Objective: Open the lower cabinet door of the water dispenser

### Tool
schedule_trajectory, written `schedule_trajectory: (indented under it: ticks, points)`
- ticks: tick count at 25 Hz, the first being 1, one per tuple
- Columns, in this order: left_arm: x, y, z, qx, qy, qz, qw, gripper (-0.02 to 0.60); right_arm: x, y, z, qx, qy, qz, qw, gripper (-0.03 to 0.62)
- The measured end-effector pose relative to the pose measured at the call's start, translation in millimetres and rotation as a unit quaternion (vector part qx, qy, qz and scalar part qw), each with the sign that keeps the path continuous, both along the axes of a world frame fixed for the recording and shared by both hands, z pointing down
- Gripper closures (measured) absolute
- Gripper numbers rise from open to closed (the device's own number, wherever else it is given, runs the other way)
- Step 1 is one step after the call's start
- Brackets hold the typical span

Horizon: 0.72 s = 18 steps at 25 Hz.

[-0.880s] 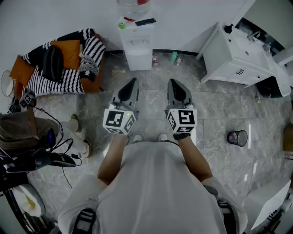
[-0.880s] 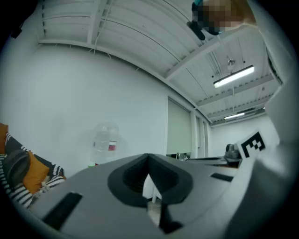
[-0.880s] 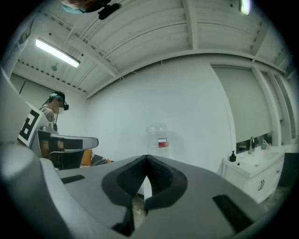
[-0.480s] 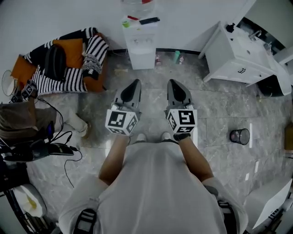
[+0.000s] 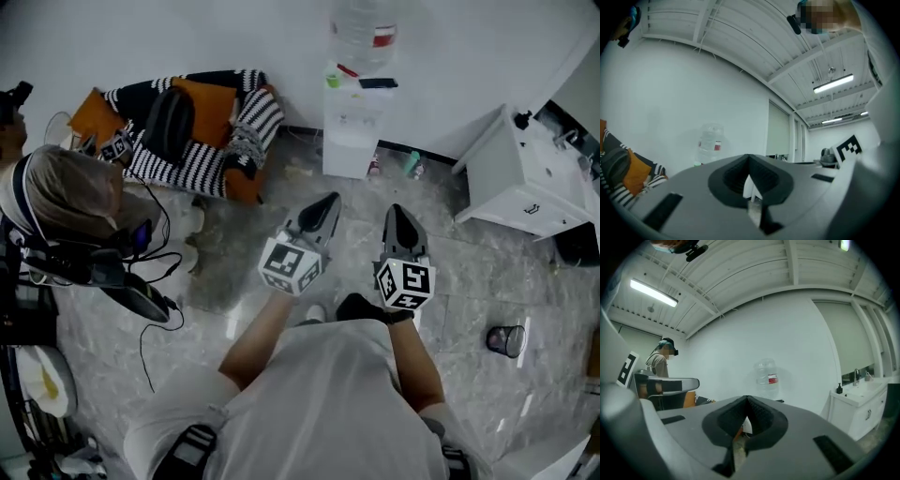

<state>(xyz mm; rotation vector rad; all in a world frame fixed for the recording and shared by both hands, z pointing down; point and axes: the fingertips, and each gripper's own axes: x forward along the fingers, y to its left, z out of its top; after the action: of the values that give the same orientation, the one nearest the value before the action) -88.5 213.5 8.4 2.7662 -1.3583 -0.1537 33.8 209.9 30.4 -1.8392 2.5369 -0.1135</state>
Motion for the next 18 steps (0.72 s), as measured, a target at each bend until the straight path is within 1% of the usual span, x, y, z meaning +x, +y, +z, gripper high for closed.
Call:
schedule_trajectory:
  ticks: [3,6,11,15,18]
  points:
    - [-9,-11,0,0.0,0.004,0.0,1.0,0.572,-18,-11,-2,0.007,0.012,-0.025,1.0,0.586]
    - [-10,-23,5,-0.003,0.005,-0.01,0.9999,0.572,-20,-26,-2,0.015,0.009,-0.038,0.999,0.586]
    - [2,-67,17,-0.019,0.002,-0.024,0.9995,0.572,-3,-74,16,-0.004,-0.009,-0.044,0.999,0.586]
    - [9,-116,20,-0.021,-0.003,-0.043,0.9988,0.572,11,-122,29,-0.022,-0.017,-0.049,0.998,0.586]
    - [17,-157,26,-0.026,0.0,-0.054,0.9982,0.572,24,-165,38,-0.033,-0.016,-0.05,0.998,0.586]
